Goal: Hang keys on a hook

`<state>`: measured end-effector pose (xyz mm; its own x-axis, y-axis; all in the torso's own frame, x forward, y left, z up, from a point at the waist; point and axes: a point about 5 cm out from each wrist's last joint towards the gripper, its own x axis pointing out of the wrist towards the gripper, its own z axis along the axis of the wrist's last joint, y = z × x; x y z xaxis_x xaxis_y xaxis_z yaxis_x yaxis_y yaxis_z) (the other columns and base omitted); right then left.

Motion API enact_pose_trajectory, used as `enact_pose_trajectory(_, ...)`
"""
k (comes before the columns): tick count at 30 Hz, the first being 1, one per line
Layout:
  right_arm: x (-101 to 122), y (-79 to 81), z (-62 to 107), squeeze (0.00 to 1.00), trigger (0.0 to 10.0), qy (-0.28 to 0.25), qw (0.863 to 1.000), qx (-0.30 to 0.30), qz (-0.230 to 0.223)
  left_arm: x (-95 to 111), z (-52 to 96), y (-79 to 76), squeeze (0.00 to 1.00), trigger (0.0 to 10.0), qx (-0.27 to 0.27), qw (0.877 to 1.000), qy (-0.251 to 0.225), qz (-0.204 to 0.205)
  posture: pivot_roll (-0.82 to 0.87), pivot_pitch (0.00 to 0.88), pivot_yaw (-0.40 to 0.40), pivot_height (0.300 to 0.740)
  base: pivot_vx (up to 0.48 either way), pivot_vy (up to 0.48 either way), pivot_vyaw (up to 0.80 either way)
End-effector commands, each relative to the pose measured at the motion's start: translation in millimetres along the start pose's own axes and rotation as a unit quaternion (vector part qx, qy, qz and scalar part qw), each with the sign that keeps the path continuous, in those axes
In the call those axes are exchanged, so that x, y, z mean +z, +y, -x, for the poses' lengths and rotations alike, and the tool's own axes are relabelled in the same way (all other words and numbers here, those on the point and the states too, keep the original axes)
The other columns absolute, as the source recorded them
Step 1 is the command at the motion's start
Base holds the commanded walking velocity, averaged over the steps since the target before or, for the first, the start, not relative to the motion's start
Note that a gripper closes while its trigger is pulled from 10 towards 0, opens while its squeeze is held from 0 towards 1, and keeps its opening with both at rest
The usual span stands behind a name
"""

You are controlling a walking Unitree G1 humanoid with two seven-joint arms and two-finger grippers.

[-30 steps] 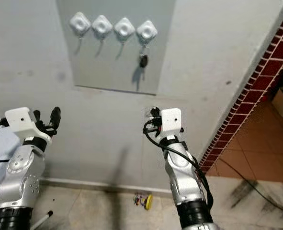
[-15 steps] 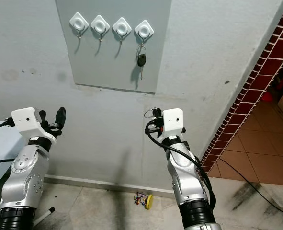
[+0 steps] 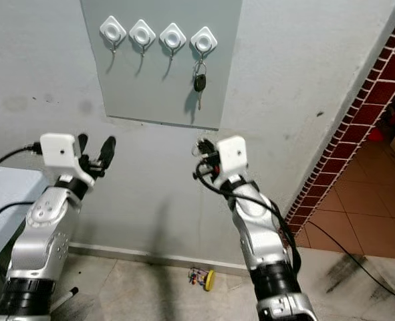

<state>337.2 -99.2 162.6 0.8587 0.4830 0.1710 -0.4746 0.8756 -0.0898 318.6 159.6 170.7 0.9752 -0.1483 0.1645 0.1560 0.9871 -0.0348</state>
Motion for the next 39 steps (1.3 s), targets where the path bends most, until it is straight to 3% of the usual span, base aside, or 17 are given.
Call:
enact_pose_trajectory(1, 6, -0.8, -8.5, 0.00, 10.0, -0.008, 1.000, 0.015, 0.003, 7, -4.5, -3.7, 0.00, 10.0, -0.017, 1.000, -0.007, -0.012, -0.08, 0.000, -0.029, 0.740, 0.000, 0.000, 0.00)
enact_pose_trajectory(4, 23, 2.7, -27.0, 0.00, 10.0, -0.031, 0.998, 0.048, 0.002, 21, -12.8, -13.0, 0.00, 10.0, -0.042, 0.999, -0.027, -0.017, -0.07, 0.000, -0.030, 0.740, 0.000, 0.000, 0.00)
enact_pose_trajectory(14, 49, 1.8, -52.3, 0.00, 10.0, -0.070, 0.996, 0.058, 0.000, 39, -24.3, -23.4, 0.00, 10.0, -0.067, 0.996, -0.053, -0.019, -0.07, 0.006, -0.029, 0.740, 0.000, 0.000, 0.00)
enact_pose_trajectory(23, 64, -2.3, -65.8, 0.00, 10.0, -0.090, 0.995, 0.037, -0.017, 51, -29.2, -29.6, 0.00, 10.0, -0.077, 0.994, -0.070, -0.014, -0.08, 0.013, -0.025, 0.740, 0.000, 0.000, 0.00)
enact_pose_trajectory(29, 72, -3.6, -76.8, 0.00, 10.0, -0.097, 0.994, 0.025, -0.052, 53, -29.6, -31.4, 0.00, 10.0, -0.078, 0.994, -0.070, -0.007, -0.07, 0.018, -0.028, 0.740, 0.000, 0.000, 0.00)
enact_pose_trajectory(39, 78, -3.7, -83.9, 0.00, 10.0, -0.102, 0.993, 0.027, -0.057, 52, -28.7, -32.5, 0.00, 10.0, -0.077, 0.995, -0.068, -0.004, -0.07, 0.022, -0.032, 0.740, 0.000, 0.000, 0.00)
